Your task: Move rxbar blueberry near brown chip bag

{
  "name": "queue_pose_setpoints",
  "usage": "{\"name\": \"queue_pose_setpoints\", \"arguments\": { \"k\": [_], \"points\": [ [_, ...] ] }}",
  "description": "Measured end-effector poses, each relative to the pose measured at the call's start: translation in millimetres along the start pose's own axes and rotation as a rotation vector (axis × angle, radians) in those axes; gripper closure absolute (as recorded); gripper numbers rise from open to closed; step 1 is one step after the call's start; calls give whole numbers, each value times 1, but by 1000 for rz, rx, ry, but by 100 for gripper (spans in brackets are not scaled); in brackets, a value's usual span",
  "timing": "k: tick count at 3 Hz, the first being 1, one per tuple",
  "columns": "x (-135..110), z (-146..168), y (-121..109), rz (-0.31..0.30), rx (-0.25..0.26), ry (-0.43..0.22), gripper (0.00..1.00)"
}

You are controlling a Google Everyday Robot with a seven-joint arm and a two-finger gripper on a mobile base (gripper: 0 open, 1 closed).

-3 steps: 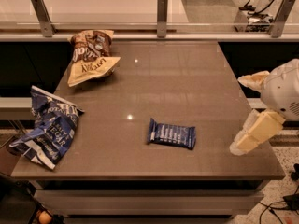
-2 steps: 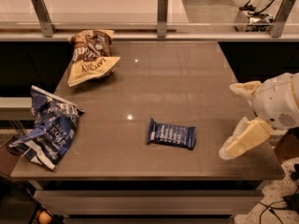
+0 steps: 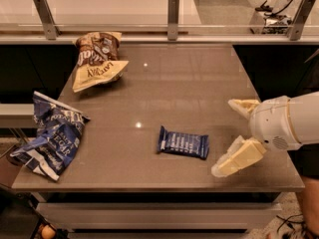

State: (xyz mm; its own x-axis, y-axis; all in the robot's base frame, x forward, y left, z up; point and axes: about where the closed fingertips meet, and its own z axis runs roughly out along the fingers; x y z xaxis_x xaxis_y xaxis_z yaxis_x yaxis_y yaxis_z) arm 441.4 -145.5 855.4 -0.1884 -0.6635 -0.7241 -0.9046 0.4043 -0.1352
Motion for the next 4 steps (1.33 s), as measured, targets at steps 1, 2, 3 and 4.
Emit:
{"name": "queue_pose_setpoints", "arguments": {
  "k": [1,2,3,4],
  "points": [
    [3,28,-1,19,-4,-31,0],
    [7,53,-4,39,-23,-61,0],
    [8,67,-4,53,-50,-89,0],
    [7,68,-4,53,-54,-92,18]
  ]
}}
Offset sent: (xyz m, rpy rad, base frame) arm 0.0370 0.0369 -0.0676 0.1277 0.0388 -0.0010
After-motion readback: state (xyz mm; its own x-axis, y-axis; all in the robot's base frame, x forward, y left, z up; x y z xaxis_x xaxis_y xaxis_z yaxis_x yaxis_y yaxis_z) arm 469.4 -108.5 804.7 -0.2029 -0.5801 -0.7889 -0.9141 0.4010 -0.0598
